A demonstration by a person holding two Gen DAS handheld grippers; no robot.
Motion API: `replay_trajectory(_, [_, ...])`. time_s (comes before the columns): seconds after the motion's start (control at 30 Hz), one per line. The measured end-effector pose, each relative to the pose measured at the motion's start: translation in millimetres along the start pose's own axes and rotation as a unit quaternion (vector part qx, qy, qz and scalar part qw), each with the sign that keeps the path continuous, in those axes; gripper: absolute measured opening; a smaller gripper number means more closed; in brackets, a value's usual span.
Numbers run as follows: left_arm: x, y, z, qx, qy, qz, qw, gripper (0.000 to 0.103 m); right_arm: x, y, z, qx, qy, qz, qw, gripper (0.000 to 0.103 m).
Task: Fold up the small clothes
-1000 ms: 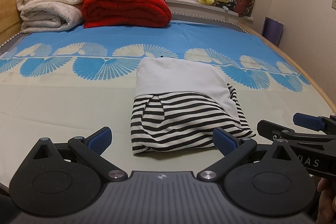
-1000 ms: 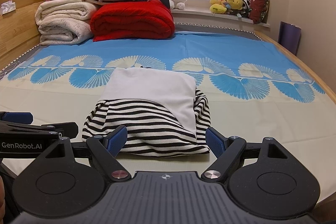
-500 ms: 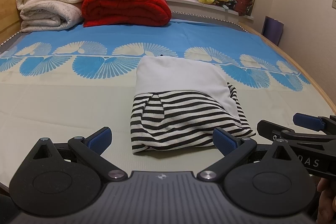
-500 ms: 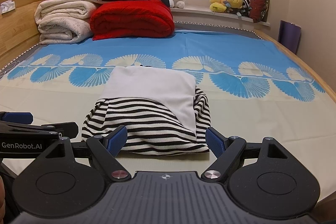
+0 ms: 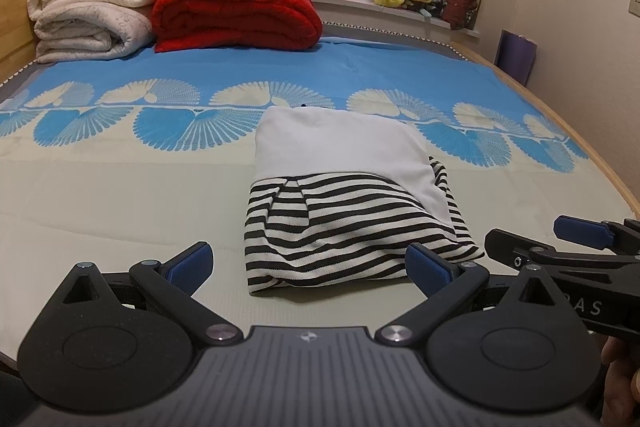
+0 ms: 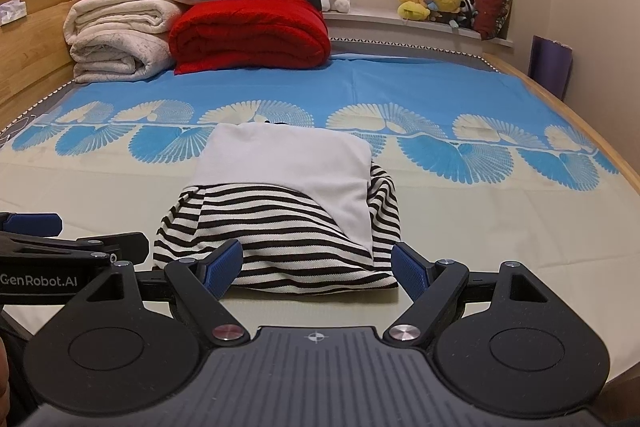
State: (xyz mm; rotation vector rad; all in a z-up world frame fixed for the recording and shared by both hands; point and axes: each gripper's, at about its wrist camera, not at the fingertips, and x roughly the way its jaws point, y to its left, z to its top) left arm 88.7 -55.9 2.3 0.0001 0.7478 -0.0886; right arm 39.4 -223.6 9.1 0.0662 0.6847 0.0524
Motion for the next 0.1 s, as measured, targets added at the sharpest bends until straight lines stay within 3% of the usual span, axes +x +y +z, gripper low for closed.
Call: replay_trajectory(0.1, [0.2, 0.4, -0.5, 0.000, 0.000, 0.000, 1.0000, 0.102, -0.7, 0.4, 0.5, 0.000, 0.000, 0.000, 1.000, 0.082])
